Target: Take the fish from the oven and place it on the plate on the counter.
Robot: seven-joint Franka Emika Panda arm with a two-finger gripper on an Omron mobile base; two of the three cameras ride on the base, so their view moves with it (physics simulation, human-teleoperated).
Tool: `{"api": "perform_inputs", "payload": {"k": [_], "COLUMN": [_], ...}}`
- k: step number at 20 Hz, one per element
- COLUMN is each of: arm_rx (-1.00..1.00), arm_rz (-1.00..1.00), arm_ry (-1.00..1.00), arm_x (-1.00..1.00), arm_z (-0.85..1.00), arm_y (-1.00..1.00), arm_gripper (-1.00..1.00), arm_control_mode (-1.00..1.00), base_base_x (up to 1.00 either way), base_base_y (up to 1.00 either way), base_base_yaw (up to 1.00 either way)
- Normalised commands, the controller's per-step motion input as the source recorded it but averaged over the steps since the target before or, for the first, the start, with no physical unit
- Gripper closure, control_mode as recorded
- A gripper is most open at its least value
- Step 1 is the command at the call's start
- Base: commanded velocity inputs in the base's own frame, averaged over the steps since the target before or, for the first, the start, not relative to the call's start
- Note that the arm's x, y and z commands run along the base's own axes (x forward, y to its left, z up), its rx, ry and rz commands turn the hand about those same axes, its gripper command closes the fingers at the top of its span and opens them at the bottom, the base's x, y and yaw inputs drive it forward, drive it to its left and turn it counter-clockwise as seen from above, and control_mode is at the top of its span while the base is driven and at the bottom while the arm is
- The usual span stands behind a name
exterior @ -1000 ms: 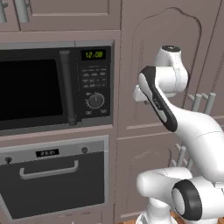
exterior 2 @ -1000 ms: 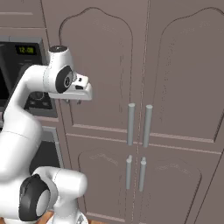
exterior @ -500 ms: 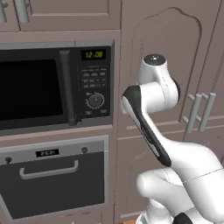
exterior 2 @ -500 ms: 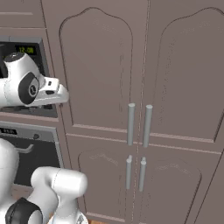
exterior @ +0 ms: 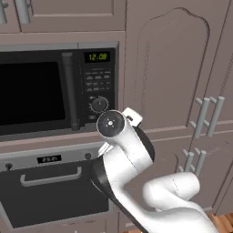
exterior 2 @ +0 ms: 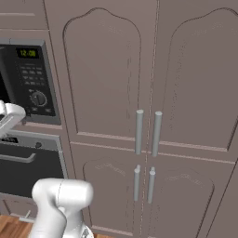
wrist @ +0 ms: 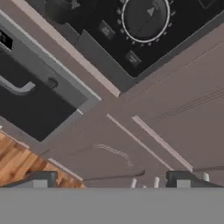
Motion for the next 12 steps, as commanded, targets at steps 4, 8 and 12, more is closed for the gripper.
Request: {"api": "perform_inputs", "payload": {"k": [4,8,12], "arm_rx": [-0.34,-0.31,-0.31], "arm_rz": [0.39,0.40,0.39], "arm_ry": [-0.02,0.00,0.00], "arm_x": [-0.56,-0.45,-0.18], "arm_z": [-0.48,-0.62,-0.66], "arm_y": [1.00,1.00,1.00], "arm_gripper": [-1.00,-1.00,-1.00], "arm_control_mode": [-1.00,-1.00,-1.00], "base_base_x": [0.00,0.00,0.00], "base_base_y": [0.00,0.00,0.00], "base_base_yaw": [0.00,0.00,0.00]}}
